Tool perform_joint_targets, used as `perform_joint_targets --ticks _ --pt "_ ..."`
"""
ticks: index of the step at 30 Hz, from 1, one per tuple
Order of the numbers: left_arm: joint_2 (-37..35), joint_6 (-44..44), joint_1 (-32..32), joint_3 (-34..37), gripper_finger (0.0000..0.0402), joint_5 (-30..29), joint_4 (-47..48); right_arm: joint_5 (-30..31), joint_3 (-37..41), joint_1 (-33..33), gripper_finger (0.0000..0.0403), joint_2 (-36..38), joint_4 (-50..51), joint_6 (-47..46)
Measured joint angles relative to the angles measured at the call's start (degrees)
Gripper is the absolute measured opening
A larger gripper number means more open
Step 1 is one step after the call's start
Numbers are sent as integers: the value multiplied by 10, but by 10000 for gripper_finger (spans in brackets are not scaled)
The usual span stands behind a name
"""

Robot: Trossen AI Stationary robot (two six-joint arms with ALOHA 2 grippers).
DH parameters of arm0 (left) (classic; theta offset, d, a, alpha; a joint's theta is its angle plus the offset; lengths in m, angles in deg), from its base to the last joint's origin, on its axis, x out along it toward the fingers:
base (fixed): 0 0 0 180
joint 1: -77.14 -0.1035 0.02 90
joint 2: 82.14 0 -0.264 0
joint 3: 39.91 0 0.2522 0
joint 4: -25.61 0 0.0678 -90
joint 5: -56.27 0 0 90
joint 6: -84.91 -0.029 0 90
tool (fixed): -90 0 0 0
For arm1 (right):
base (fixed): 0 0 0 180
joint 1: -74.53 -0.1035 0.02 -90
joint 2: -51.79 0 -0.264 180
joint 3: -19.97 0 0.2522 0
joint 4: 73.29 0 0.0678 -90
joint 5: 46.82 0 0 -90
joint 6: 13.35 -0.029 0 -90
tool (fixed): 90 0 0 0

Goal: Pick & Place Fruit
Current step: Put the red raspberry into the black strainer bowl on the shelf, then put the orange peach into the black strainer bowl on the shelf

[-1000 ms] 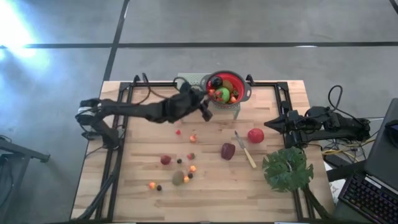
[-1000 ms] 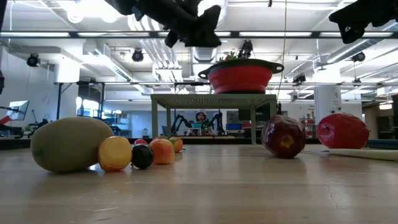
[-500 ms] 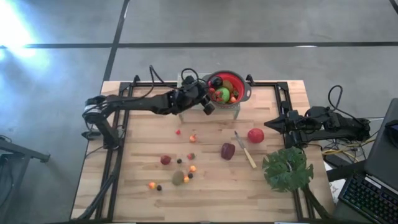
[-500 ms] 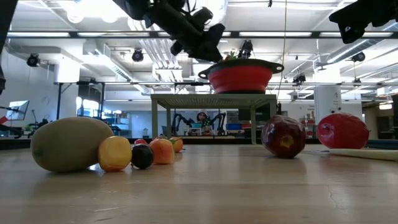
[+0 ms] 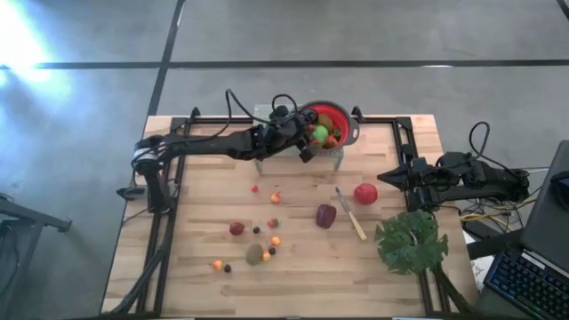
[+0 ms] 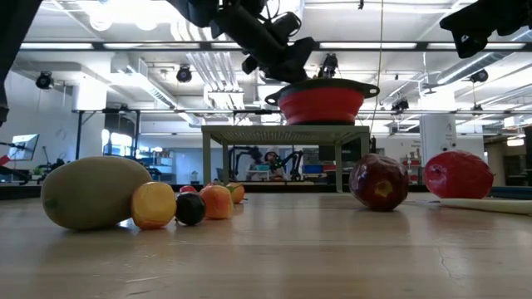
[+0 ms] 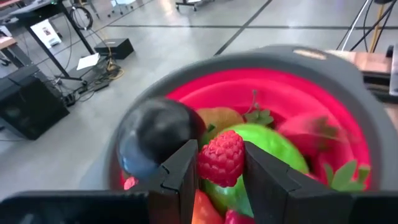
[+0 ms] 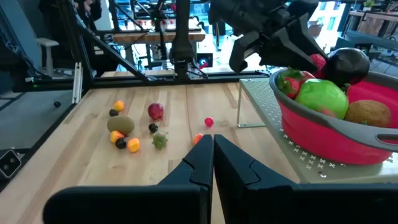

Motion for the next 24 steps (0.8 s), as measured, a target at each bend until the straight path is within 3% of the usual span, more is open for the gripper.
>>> perform_joint_targets --ticks 7,18,24 --pt "-2 -2 0 -7 123 24 4 0 0 0 8 0 0 0" --pt "-7 -2 0 -7 211 38 20 0 0 0 8 0 0 0" --pt "-27 -47 6 -7 224 38 23 0 0 0 8 0 0 0"
